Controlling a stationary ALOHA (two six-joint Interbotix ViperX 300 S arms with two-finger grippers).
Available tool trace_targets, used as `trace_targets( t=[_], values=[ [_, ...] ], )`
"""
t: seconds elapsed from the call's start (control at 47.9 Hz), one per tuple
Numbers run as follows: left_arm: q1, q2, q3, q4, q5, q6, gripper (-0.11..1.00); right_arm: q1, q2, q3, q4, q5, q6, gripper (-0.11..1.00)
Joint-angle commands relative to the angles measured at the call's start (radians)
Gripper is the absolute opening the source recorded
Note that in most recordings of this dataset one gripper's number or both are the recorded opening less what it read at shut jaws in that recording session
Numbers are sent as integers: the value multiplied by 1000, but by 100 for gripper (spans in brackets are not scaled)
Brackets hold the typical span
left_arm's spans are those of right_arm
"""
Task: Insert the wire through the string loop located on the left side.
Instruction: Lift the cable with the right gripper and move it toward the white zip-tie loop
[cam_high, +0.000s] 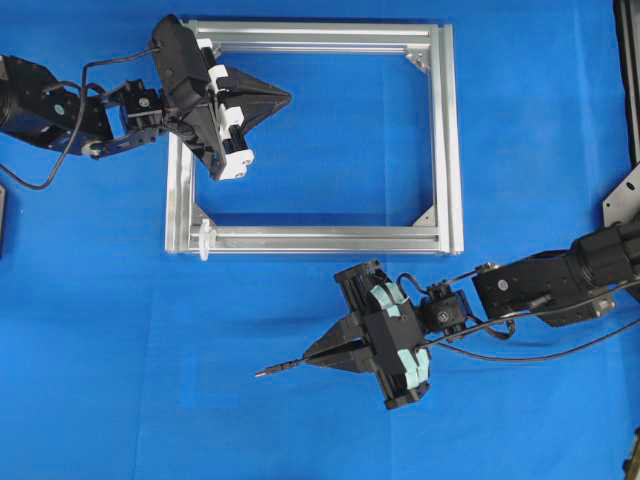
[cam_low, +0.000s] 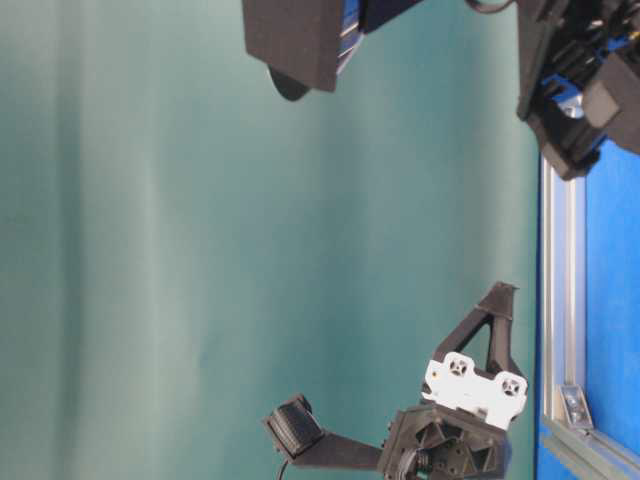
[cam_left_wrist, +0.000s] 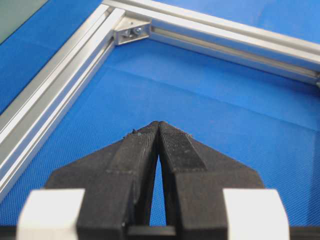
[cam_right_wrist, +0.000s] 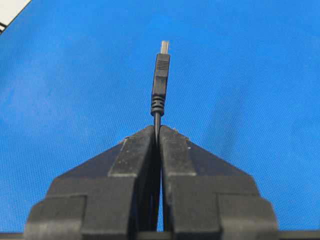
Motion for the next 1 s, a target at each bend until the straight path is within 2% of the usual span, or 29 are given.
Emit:
trace_targets(
  t=[0.0,0.522,0.981],
  values=[
    [0,-32,-8,2,-5,0,0,-23,-38,-6,0,-2,0,0],
    [2,-34,-5,2,-5,0,0,-222,-58,-2,0,0,-3,0],
    [0,-34,-5,3,-5,2,0,-252,-58,-5,0,20,-6,0]
  ],
)
